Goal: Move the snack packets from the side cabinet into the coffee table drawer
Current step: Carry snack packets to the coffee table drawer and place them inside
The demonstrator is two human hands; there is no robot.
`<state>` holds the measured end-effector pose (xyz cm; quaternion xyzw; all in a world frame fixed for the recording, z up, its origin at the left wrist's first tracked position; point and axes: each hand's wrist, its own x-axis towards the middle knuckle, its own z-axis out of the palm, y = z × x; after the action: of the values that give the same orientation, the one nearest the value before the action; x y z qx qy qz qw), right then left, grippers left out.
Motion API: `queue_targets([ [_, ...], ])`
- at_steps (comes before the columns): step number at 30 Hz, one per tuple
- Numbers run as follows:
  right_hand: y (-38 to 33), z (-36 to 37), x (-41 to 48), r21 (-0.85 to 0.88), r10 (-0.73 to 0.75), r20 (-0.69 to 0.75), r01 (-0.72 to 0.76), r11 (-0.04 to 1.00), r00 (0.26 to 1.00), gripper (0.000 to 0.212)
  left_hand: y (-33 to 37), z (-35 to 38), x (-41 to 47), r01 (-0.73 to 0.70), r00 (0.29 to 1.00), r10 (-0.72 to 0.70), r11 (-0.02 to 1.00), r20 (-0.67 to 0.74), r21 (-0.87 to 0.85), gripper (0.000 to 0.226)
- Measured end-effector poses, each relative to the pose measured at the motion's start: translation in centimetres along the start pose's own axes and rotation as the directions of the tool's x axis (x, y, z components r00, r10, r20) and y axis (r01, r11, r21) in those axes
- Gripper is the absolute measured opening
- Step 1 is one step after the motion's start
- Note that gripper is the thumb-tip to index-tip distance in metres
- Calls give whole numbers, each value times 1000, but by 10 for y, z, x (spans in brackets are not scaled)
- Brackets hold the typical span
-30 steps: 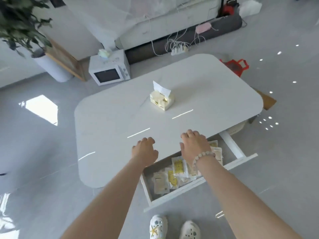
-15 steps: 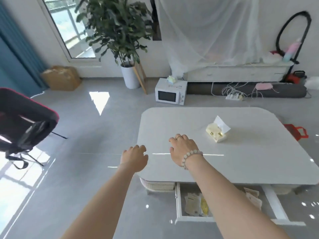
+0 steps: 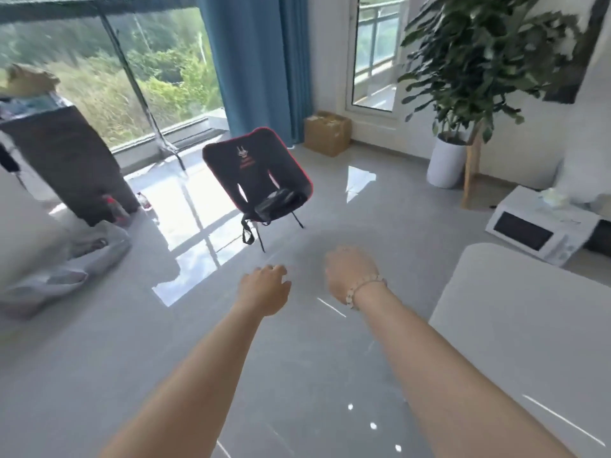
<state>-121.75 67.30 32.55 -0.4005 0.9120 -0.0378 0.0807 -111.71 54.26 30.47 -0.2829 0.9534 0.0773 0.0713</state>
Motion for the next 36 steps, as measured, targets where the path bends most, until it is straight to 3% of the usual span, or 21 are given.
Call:
queue_targets([
  [8,-149,10,83,-41,-347,-15,347,937,938,45,-152,-9,-18,400,915,-401,916,-48,-20,42],
  [16,-300,11,182,-50,-678,-37,677,735,734,42,-292,-41,-4,668,730,-673,739,-117,-83,40],
  [22,-411,13,235,-66,-842,-29,840,539,538,39,-375,-57,-30,853,470,-862,499,-189,-154,36],
  [27,-491,35,208,5,-952,31,953,304,304,37,-419,-61,-97,936,218,-954,264,-207,-231,32],
  [30,-531,36,198,58,-974,16,973,225,225,36,-448,-72,-125,952,91,-968,154,-236,-266,33],
  [33,-560,42,196,61,-984,33,983,175,173,35,-470,-68,-134,964,58,-976,109,-211,-241,34],
  [36,-590,51,201,37,-988,70,989,143,140,35,-493,-57,-131,968,87,-979,127,-186,-218,33],
])
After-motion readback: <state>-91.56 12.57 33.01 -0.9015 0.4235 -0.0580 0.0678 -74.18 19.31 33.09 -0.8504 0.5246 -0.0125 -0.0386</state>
